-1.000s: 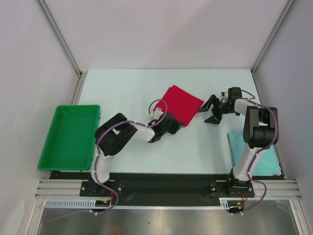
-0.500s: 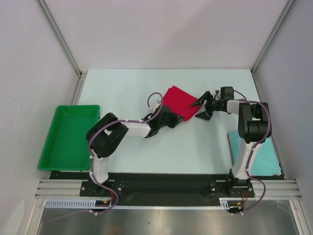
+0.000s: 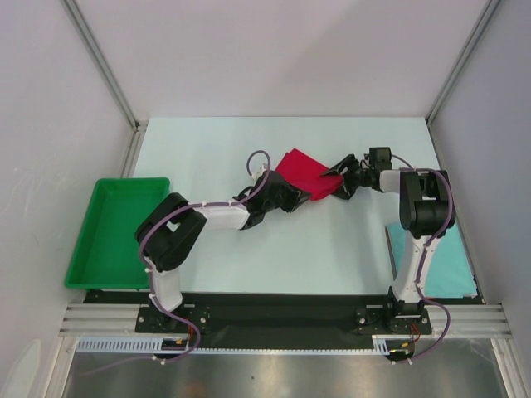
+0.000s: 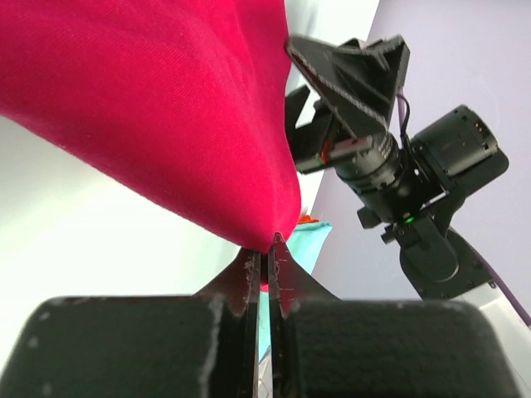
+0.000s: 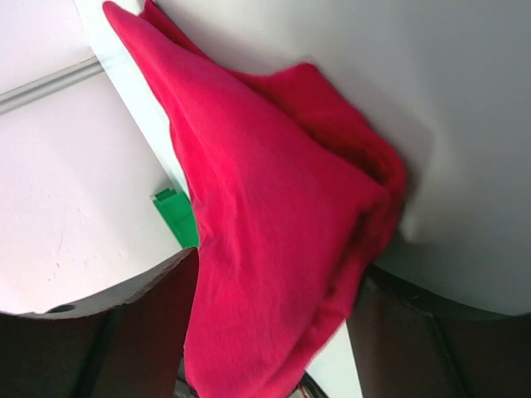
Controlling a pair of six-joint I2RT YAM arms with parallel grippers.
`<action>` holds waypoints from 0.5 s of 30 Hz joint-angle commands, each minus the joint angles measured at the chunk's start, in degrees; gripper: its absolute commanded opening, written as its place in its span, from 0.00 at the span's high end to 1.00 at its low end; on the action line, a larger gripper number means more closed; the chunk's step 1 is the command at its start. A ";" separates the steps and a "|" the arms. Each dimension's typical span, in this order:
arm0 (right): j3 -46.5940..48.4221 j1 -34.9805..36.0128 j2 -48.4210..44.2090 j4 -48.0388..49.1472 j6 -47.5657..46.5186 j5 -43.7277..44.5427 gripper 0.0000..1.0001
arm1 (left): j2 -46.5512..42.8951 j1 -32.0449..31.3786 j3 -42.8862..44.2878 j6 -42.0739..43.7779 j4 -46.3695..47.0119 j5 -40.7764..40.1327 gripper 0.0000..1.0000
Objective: Fold and stack the t-shirts
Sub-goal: Neatly place the folded tshirt to the corner
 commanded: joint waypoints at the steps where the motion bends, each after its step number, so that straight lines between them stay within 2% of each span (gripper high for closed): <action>1: 2.04 0.98 2.42 2.46 2.00 4.24 0.28 | -4.16 0.40 0.42 1.66 0.36 2.26 1.00; 8: 0.46 1.60 1.45 4.48 2.26 9.42 0.35 | -5.74 0.66 0.42 2.98 -1.83 3.58 0.99; 15: -1.21 1.51 0.13 6.15 3.93 13.21 0.37 | -6.80 1.01 0.24 4.21 -3.68 5.16 0.99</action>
